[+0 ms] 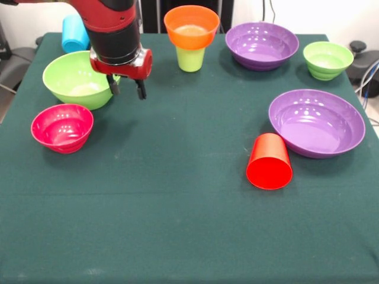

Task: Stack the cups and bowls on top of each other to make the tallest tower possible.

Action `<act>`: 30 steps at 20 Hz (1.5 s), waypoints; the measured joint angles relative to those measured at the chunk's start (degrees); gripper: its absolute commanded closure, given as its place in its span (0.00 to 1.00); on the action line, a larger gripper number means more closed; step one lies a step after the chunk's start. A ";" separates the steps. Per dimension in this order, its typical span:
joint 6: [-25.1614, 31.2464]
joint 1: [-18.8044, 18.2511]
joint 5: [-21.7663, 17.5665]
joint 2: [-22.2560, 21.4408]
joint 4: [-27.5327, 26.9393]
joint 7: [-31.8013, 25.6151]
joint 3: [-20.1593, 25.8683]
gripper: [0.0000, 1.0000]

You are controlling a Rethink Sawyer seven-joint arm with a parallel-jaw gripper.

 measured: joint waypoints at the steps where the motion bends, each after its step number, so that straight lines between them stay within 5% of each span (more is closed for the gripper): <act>1: 0.00 0.01 -0.02 -0.15 0.05 0.00 -0.06 0.00; 15: 0.00 0.00 -0.06 -2.29 0.78 0.00 -1.38 0.00; 30: 0.00 0.00 2.69 -11.42 8.70 0.00 -3.01 0.00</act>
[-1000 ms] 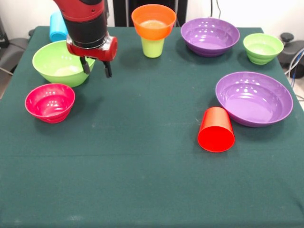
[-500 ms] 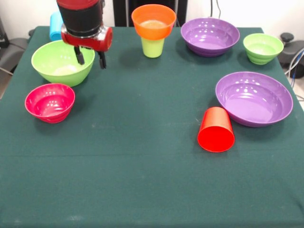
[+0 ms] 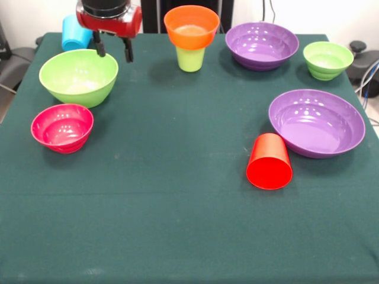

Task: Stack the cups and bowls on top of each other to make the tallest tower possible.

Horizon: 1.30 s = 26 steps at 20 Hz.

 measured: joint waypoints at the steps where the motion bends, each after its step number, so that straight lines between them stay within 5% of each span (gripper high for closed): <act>1: 0.00 0.00 -0.01 -0.15 0.18 0.00 -0.06 0.00; 26: -1.27 -0.96 -2.38 7.94 0.02 0.00 -3.57 0.00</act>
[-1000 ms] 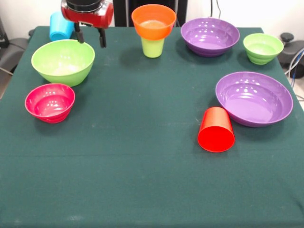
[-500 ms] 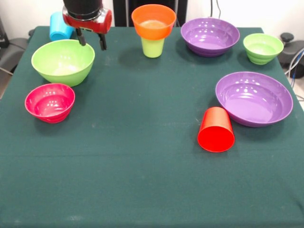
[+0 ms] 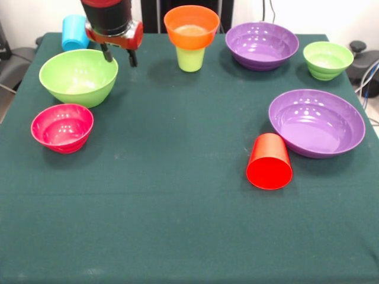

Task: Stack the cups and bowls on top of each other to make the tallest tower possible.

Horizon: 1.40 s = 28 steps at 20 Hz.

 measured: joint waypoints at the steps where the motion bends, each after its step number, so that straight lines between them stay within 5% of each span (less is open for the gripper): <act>1: -0.29 0.00 -0.27 0.47 -0.21 0.00 -0.05 0.00; 24: -0.78 -0.01 -0.99 6.02 -5.78 0.00 -0.19 0.00; 25: -0.75 0.00 -1.01 6.22 -6.06 -0.01 -0.22 1.00; 28: -0.71 0.01 -1.18 5.91 -6.35 0.00 -0.23 1.00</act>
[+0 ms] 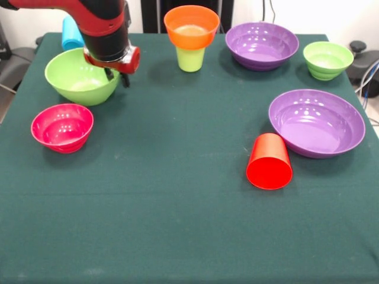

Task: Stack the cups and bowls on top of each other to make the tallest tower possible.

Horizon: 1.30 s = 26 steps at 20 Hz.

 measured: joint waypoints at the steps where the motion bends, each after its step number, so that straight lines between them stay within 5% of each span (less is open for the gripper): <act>1: -0.02 0.00 -0.18 -0.37 -0.34 0.00 -0.01 1.00; 17: -0.02 0.43 -0.56 -1.40 -1.34 0.00 -0.70 1.00; 26: 0.17 0.74 1.56 -5.43 0.64 0.00 -1.86 1.00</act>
